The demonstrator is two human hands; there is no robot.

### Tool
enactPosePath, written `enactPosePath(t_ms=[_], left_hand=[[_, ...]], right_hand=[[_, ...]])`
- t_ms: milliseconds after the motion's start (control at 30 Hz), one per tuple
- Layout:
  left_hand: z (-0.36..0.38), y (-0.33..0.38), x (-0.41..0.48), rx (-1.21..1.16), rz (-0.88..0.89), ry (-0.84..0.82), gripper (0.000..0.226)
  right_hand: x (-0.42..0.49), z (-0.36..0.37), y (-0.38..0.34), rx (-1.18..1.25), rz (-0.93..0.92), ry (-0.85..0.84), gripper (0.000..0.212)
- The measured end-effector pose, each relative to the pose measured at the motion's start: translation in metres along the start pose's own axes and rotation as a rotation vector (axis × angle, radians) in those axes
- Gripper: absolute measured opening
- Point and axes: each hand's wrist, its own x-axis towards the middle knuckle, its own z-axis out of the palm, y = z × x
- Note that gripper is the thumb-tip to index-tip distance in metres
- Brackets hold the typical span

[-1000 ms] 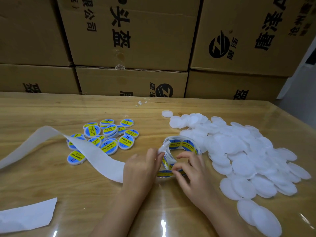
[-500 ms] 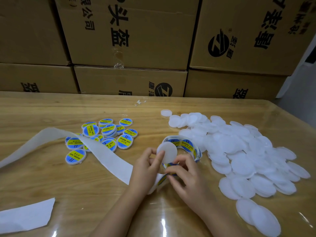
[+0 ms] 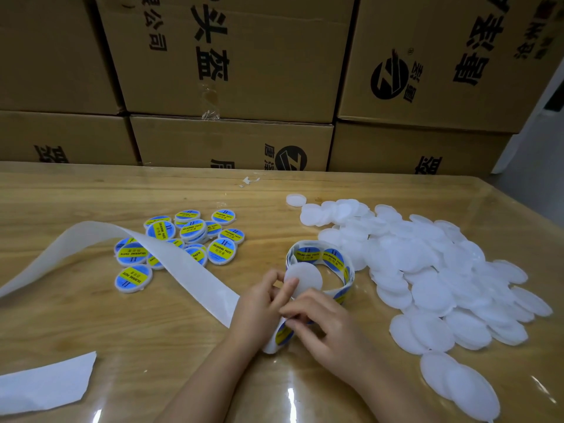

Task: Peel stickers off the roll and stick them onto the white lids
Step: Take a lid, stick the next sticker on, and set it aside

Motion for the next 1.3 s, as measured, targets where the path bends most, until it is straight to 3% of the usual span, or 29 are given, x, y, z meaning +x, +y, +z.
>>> enactPosePath(t_ms=[200,433,900,1167,1300], left_hand=[[0.0,0.0035,0.0,0.058,-0.02,-0.011,0.019],[-0.0001,0.0006,0.0027,0.056,-0.064,-0.006,0.021],[-0.0025,-0.0042,0.0084,-0.009,-0.085,0.029,0.023],[-0.0029,-0.0036,0.0075,-0.062,-0.081,0.035,0.024],[-0.0035,-0.0006,0.0052,-0.137,-0.07,-0.008,0.024]], right_hand=[[0.0005,-0.0024,-0.0021,-0.049,-0.026,-0.03,0.015],[-0.0011,-0.0025,-0.0002,-0.124,-0.073,0.036,0.006],[-0.0023,-0.0033,0.0033,-0.056,-0.065,0.132,0.006],[0.001,-0.004,0.0001,0.199,0.094,0.252,0.009],[0.0024,-0.0096,0.0029,0.49,0.366,0.428,0.028]])
